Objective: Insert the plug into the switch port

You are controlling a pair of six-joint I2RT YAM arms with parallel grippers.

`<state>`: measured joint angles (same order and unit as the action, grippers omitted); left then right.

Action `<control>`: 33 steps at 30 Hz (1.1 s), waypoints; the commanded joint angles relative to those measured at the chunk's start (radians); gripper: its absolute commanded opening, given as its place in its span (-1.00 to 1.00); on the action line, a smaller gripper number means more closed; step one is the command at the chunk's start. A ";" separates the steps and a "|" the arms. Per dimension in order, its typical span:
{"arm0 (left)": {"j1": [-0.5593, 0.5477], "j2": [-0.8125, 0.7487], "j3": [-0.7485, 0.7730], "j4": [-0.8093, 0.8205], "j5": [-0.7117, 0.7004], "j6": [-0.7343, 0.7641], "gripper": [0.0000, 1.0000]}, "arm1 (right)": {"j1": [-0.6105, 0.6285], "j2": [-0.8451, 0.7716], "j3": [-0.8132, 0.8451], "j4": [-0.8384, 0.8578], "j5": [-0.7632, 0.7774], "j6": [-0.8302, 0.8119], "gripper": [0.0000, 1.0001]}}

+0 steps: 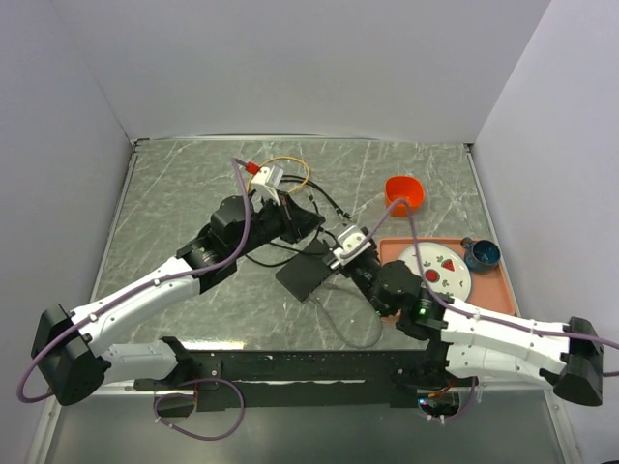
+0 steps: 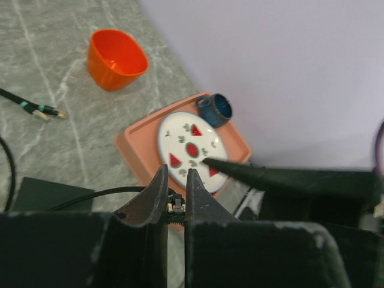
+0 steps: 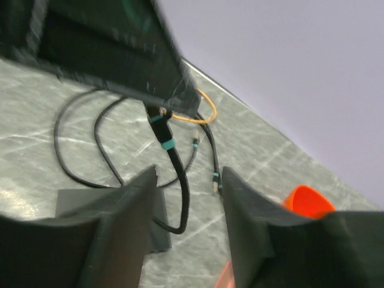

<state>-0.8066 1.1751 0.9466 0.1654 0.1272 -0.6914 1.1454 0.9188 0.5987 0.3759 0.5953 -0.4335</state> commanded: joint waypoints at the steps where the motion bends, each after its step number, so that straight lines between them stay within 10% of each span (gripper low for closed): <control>1: 0.004 -0.029 -0.028 0.006 -0.020 0.125 -0.99 | -0.051 -0.139 0.059 -0.097 -0.182 0.139 0.32; 10: 0.038 -0.173 -0.175 0.262 0.228 0.179 -0.99 | -0.407 -0.221 0.190 -0.321 -1.059 0.357 0.55; 20: 0.040 -0.268 -0.190 0.404 0.416 0.135 -0.99 | -0.631 -0.127 0.173 -0.048 -1.720 0.633 0.61; 33: 0.037 -0.232 -0.152 0.440 0.522 0.102 -0.98 | -0.668 -0.011 0.165 0.282 -1.790 0.944 0.20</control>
<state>-0.7681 0.9337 0.7521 0.5201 0.6014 -0.5663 0.4816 0.8818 0.7547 0.5133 -1.1748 0.3916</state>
